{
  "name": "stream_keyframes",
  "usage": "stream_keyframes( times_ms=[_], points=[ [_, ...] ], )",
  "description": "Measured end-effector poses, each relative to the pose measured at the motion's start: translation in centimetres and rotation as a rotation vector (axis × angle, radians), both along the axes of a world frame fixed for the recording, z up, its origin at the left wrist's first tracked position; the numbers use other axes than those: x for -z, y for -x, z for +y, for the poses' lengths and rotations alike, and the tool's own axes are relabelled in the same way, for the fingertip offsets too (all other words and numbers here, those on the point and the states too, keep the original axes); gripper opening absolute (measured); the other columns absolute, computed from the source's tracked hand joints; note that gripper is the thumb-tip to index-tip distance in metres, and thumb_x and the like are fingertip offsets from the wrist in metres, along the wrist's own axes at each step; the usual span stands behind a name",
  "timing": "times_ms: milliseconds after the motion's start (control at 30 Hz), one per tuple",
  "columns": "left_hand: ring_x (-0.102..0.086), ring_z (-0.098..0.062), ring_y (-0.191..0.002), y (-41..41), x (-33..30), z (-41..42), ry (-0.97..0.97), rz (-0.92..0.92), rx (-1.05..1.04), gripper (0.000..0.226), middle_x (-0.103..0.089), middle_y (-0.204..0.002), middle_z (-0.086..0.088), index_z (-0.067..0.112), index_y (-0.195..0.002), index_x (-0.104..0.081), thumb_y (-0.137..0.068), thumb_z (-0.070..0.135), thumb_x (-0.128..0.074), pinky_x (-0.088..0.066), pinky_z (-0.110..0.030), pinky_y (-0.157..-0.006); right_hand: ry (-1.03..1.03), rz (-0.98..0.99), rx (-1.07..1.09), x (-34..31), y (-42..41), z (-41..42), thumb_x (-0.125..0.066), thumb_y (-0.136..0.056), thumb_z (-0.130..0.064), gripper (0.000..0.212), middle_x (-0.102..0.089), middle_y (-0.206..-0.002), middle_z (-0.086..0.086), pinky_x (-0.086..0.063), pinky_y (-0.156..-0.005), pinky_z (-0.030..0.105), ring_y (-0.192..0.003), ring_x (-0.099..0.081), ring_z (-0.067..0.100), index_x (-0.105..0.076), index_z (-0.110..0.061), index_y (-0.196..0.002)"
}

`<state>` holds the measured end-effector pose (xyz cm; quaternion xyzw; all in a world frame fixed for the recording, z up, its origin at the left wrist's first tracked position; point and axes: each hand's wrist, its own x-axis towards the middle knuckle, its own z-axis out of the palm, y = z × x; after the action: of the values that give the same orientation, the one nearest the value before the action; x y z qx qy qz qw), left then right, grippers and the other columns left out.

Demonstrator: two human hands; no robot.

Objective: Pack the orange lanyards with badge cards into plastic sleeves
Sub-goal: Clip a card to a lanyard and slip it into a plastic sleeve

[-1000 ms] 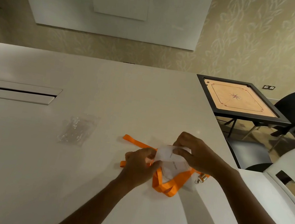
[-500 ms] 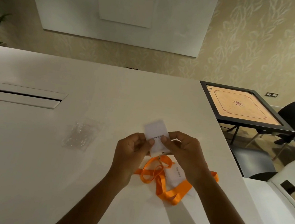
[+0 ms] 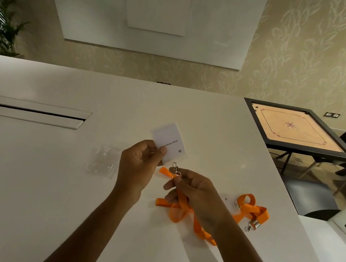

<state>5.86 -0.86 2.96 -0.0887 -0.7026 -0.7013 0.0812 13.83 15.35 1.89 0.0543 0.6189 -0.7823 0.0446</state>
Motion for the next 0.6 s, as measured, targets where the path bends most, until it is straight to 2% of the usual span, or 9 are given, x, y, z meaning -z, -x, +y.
stream_keyframes(
  times_ms=[100,200,333,400,500,600],
  points=[
    [-0.08,-0.008,-0.085,0.2,-0.2,-0.7,0.044,0.05,-0.013,0.01,-0.08,-0.094,0.021,0.036,-0.093,-0.074,-0.092,0.027,-0.08,-0.062,-0.019,-0.068,-0.017,-0.009,-0.029,-0.2,-0.4,-0.3,-0.06,-0.106,-0.018,0.025,-0.076,-0.095,0.017,-0.062,-0.065,0.03,-0.067,-0.071,0.023,-0.073,-0.009,-0.126],
    [-0.077,-0.001,-0.09,0.1,0.1,-1.2,0.128,0.119,-0.032,0.012,-0.078,-0.095,0.025,0.038,-0.098,-0.073,-0.092,0.029,-0.079,-0.06,-0.014,-0.073,-0.024,-0.026,-0.059,-0.8,-0.6,-0.6,-0.067,-0.099,-0.035,0.032,-0.075,-0.096,0.013,-0.059,-0.061,0.029,-0.067,-0.067,0.024,-0.077,-0.015,-0.122],
    [-0.073,0.004,-0.1,-0.5,0.7,-1.7,0.267,0.296,-0.079,0.026,-0.079,-0.105,0.012,0.019,-0.115,-0.079,-0.092,0.031,-0.076,-0.054,-0.005,-0.081,-0.012,-0.037,-0.095,-1.2,-0.6,-0.7,-0.07,-0.089,-0.054,0.045,-0.075,-0.097,0.014,-0.054,-0.058,0.029,-0.065,-0.063,0.024,-0.08,-0.021,-0.117],
    [-0.075,-0.001,-0.101,-0.9,0.8,-1.9,0.319,0.391,-0.07,0.028,-0.08,-0.108,0.008,0.013,-0.118,-0.079,-0.092,0.025,-0.076,-0.055,-0.009,-0.086,0.035,-0.049,-0.11,-1.0,-0.6,-0.6,-0.064,-0.09,-0.061,0.053,-0.075,-0.099,0.015,-0.053,-0.059,0.03,-0.065,-0.063,0.023,-0.079,-0.019,-0.118],
    [-0.077,-0.008,-0.102,-1.1,1.0,-2.1,0.414,0.528,-0.056,0.025,-0.08,-0.11,0.002,0.009,-0.116,-0.08,-0.091,0.012,-0.079,-0.062,-0.025,-0.09,0.13,-0.113,-0.144,-0.7,-0.2,-0.6,-0.048,-0.095,-0.067,0.065,-0.074,-0.098,0.015,-0.052,-0.06,0.032,-0.066,-0.065,0.022,-0.077,-0.016,-0.122],
    [-0.077,-0.015,-0.104,-1.2,1.4,-2.3,0.456,0.588,-0.015,0.026,-0.08,-0.112,-0.003,0.004,-0.115,-0.079,-0.089,0.004,-0.08,-0.064,-0.037,-0.09,0.181,-0.147,-0.171,-0.3,0.2,-0.4,-0.039,-0.093,-0.072,0.076,-0.074,-0.098,0.016,-0.051,-0.059,0.032,-0.064,-0.066,0.022,-0.076,-0.014,-0.124]
  ],
)
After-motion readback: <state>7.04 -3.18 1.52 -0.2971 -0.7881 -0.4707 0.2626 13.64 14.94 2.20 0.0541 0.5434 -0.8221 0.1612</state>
